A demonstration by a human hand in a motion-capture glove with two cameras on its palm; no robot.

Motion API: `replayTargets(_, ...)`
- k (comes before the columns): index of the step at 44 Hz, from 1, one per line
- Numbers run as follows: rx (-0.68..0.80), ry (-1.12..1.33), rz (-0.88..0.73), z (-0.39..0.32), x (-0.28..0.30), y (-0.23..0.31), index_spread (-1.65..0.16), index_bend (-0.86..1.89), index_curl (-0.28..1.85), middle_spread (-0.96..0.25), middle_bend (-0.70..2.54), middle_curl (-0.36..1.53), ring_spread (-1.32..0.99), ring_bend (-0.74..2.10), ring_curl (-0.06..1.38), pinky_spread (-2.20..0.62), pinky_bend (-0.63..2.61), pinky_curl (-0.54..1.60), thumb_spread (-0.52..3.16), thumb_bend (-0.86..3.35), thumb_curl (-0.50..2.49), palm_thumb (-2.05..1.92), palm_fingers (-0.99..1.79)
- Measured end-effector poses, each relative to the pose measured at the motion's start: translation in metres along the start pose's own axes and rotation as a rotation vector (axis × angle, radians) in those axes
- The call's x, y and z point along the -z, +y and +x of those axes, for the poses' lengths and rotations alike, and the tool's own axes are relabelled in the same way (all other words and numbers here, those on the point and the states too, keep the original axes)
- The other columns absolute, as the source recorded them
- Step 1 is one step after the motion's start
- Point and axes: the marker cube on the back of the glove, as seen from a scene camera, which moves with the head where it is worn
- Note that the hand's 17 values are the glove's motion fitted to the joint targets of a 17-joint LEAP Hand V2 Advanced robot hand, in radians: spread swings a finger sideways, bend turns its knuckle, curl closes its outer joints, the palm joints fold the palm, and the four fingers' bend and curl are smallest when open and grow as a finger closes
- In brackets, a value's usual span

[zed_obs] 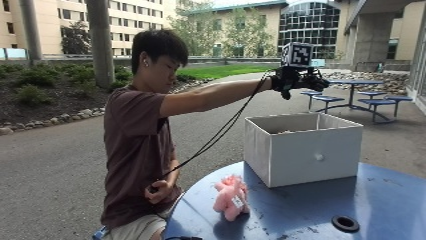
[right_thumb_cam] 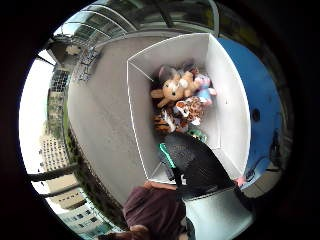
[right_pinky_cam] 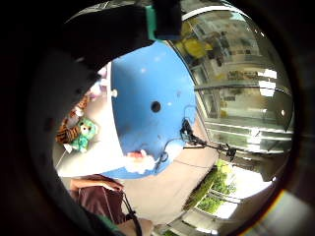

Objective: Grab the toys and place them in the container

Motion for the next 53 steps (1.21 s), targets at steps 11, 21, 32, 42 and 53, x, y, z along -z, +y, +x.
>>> replayTargets(11, -0.23, -0.023, 0.045, 0.122, 0.026, 0.09, -0.17, 0.05, 0.26, 0.04, 0.14, 0.34, 0.04, 0.19, 0.41, 0.08, 1.01, 0.38, 1.19, -0.02, 0.47, 0.0, -0.27)
replayTargets(21, -0.328, 0.032, 0.042, 0.218, -0.008, 0.181, -0.17, 0.06, 0.21, 0.0, 0.15, 0.32, 0.03, 0.26, 0.42, 0.08, 0.94, 0.36, 1.22, -0.02, 0.42, 0.0, -0.19)
replayTargets(32, -0.192, -0.013, -0.063, 0.235, -0.134, 0.241, -0.17, 0.07, 0.18, -0.03, 0.15, 0.31, 0.02, 0.29, 0.43, 0.07, 0.95, 0.35, 1.23, -0.02, 0.39, 0.0, -0.19)
replayTargets(42, 0.09, 0.068, -0.353, 0.201, -0.321, 0.261, -0.17, 0.07, 0.16, -0.02, 0.16, 0.3, 0.02, 0.3, 0.43, 0.06, 0.95, 0.35, 1.23, -0.01, 0.37, 0.02, -0.17)
replayTargets(53, 0.026, -0.113, -0.055, 0.182, -0.37, 0.245, -0.17, 0.29, 0.19, -0.13, 0.61, 0.43, -0.23, 0.86, 0.49, -0.29, 0.78, 0.26, 1.4, 0.33, 0.49, 0.6, 1.23)
